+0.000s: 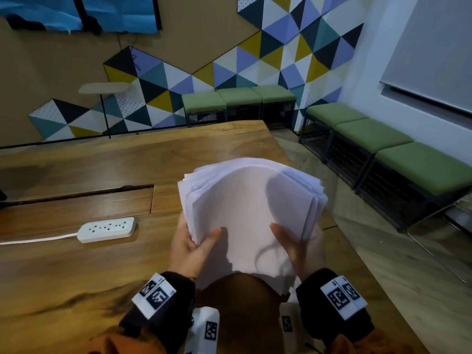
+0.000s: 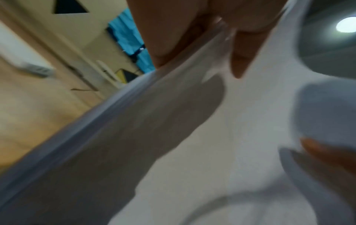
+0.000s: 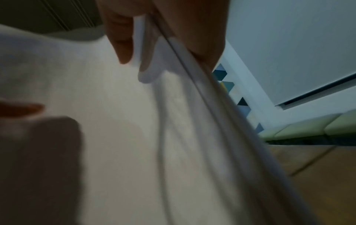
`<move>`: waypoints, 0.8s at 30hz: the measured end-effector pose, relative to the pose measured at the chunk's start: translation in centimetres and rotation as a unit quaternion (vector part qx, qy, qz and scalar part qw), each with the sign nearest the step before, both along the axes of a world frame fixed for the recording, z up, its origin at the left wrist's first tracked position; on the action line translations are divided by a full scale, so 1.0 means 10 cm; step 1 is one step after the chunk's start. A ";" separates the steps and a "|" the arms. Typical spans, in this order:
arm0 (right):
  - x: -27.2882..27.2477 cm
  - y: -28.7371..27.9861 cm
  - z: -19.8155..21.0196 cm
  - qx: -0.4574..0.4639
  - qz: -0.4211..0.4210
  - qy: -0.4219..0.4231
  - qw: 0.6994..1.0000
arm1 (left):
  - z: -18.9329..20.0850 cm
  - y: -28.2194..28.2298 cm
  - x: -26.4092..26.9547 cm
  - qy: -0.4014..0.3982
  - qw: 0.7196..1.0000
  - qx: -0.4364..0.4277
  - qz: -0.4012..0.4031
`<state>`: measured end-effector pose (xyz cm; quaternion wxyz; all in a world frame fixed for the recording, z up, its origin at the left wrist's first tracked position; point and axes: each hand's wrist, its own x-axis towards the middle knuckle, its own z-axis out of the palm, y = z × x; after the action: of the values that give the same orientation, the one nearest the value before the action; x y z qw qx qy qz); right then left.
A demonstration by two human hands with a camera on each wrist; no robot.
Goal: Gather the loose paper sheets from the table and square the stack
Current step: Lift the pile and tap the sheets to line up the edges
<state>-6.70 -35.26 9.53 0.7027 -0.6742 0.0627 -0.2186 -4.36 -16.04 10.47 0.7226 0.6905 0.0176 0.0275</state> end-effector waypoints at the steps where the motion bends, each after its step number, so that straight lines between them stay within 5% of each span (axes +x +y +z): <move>1: -0.01 -0.03 -0.04 -0.010 -0.010 0.011 1.000 | -0.03 0.04 0.01 0.003 1.000 -0.004 -0.003; 8: 0.01 0.02 -0.10 -0.009 -0.004 0.001 1.000 | -0.02 -0.01 0.02 -0.011 0.998 0.008 0.058; 12: -0.02 -0.03 -0.16 0.034 0.025 0.042 0.998 | -0.03 0.12 0.00 0.002 1.000 0.023 -0.015; 18: 0.02 0.03 -0.18 -0.040 0.000 0.042 0.998 | -0.13 0.08 0.05 0.010 0.997 0.059 0.043; 24: 0.01 0.01 -0.27 -0.075 -0.033 0.096 0.992 | -0.33 0.14 0.05 0.035 0.991 0.129 0.015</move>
<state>-6.65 -35.17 6.81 0.6333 -0.7404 0.1357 -0.1799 -3.85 -14.59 7.21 0.6262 0.7779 0.0498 0.0161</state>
